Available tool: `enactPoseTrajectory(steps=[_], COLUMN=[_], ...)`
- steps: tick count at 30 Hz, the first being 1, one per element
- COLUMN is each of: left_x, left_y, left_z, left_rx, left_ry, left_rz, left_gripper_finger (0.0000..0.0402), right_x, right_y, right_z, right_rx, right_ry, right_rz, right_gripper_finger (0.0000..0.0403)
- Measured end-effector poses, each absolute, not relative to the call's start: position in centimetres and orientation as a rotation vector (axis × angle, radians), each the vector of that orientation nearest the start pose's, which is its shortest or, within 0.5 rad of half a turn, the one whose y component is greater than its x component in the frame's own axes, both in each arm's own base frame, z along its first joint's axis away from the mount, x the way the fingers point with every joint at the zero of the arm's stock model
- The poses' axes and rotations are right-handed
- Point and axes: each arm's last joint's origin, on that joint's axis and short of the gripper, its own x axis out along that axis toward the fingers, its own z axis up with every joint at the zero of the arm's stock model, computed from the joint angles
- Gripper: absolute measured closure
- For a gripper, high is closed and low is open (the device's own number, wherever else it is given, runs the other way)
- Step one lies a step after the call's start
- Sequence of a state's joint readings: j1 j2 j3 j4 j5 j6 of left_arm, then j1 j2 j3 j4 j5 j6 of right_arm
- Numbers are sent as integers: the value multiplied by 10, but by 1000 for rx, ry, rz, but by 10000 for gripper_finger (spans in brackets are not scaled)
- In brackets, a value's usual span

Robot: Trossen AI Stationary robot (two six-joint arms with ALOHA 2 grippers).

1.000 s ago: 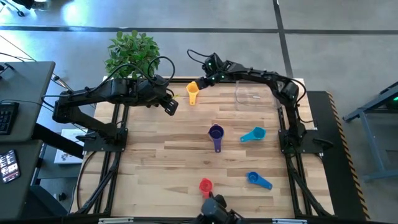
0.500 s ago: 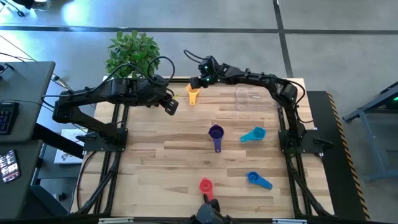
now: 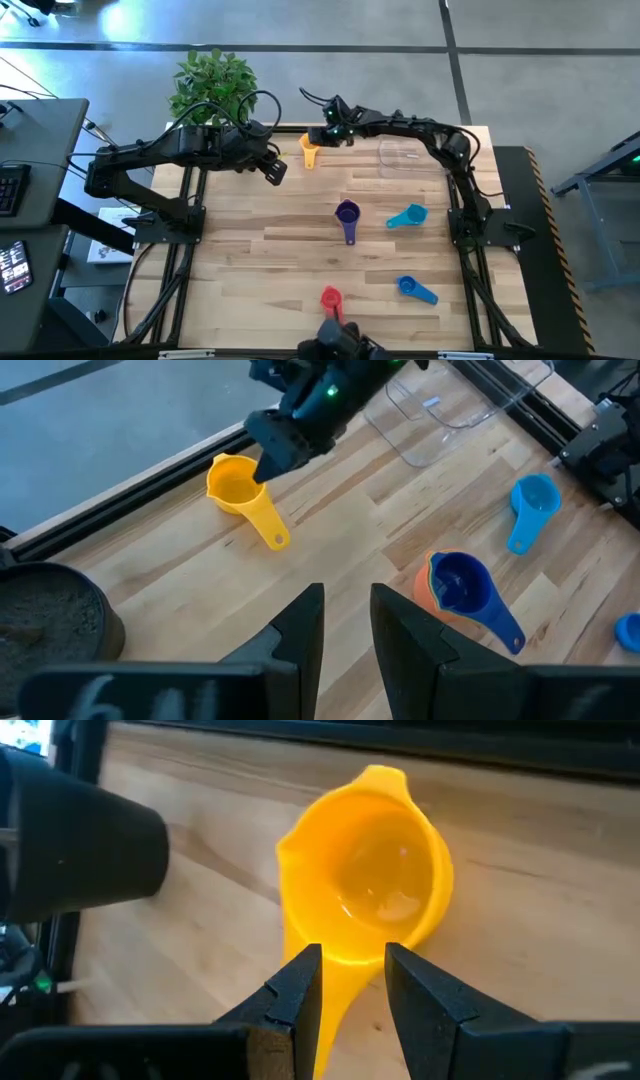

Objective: Nest measuring cups in basket
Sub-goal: Stack the yellow measuring cup on the dark blue measuring cup

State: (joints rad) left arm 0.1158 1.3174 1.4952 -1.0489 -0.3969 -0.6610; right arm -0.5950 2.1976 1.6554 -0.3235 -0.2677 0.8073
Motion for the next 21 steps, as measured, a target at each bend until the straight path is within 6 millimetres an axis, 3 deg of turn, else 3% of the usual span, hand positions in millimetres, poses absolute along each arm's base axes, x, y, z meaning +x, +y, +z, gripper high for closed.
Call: enactPoseTrajectory(steps=[21], left_x=[242], left_y=[40], left_z=[389], left_rx=[-442], left_ry=[692], left_rz=[728], left_gripper_finger=[326], right_x=[395], right_y=[-266], right_z=[163], right_rx=[1097], right_ry=[652], right_rz=[-728], right_gripper_finger=[300])
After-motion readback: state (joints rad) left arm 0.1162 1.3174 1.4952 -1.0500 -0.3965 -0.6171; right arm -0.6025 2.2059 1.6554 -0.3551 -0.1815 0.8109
